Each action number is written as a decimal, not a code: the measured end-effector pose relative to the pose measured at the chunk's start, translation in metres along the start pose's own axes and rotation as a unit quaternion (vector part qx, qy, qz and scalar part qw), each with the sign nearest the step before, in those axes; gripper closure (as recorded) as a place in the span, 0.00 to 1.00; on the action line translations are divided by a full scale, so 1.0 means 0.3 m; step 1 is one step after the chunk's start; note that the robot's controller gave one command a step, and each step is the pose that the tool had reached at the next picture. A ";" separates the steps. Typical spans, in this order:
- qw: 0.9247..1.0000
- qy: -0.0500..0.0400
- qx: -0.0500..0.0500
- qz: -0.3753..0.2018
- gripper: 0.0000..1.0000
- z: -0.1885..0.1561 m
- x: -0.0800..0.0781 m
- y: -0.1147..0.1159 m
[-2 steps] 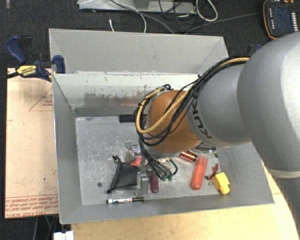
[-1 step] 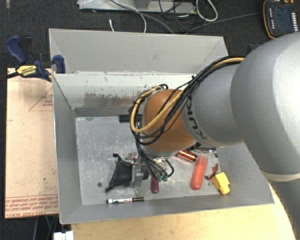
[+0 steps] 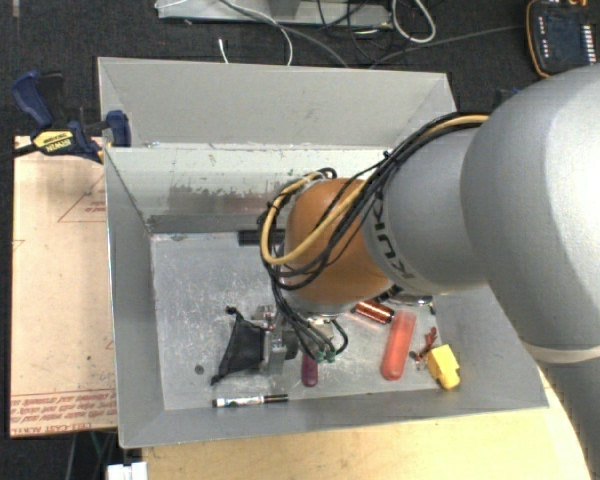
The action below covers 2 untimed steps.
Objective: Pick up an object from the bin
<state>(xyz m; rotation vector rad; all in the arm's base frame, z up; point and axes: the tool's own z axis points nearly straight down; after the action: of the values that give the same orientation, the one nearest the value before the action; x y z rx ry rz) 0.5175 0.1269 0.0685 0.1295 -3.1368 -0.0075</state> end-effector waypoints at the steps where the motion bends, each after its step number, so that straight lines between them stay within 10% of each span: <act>1: 1.000 0.001 0.000 0.000 1.00 -0.055 0.004 0.000; 2: 1.000 0.001 0.000 0.000 1.00 -0.122 0.003 0.001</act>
Offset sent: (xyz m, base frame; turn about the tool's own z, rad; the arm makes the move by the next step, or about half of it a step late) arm -0.0011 -0.0003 0.0563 0.0000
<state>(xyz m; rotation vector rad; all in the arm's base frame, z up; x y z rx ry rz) 0.5167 0.1269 0.1050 0.1287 -3.1349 -0.0072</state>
